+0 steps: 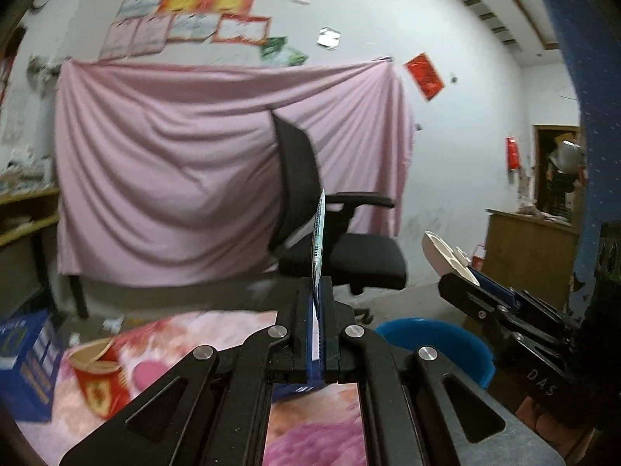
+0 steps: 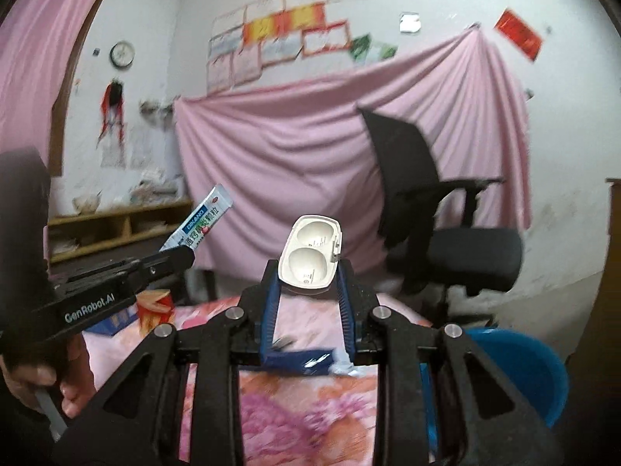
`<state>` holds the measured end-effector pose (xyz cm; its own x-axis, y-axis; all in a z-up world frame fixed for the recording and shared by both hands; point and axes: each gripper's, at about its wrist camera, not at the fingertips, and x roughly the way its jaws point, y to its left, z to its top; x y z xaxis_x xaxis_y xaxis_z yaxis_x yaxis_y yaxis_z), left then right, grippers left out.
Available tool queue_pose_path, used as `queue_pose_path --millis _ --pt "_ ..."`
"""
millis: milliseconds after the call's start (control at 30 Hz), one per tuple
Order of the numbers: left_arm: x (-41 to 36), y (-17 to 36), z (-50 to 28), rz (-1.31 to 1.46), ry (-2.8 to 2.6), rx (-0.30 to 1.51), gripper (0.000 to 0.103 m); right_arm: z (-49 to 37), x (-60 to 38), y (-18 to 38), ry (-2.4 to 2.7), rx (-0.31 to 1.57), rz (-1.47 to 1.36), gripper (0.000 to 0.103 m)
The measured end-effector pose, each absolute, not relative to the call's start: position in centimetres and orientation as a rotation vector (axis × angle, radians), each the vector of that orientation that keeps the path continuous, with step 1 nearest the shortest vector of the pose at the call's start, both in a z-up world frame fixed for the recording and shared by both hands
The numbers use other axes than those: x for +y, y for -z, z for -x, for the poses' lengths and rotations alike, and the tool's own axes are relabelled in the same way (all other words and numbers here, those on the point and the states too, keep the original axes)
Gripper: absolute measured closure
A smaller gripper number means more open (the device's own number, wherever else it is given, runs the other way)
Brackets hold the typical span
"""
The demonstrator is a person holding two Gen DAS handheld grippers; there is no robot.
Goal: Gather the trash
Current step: 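Carry both items over the blue basin and open both tools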
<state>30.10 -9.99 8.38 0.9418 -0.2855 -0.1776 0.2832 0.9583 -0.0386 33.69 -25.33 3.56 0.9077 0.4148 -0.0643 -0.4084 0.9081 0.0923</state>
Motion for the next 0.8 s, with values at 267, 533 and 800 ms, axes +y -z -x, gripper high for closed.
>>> queue_pose_path --millis 267,533,800 --pt "-14.8 -9.2 -32.2 -0.057 0.385 0.141 0.102 -34.2 -29.4 -4.3 -0.312 0.075 -0.172 0.047" --pt "-19.5 -7.4 -36.8 -0.083 0.466 0.278 0.102 -36.4 -33.9 -2.9 -0.202 0.159 -0.307 0.057" --pt "-22.0 -2.9 -41.9 -0.012 0.505 0.565 0.102 -39.7 -39.2 1.3 -0.131 0.348 -0.516 0.057"
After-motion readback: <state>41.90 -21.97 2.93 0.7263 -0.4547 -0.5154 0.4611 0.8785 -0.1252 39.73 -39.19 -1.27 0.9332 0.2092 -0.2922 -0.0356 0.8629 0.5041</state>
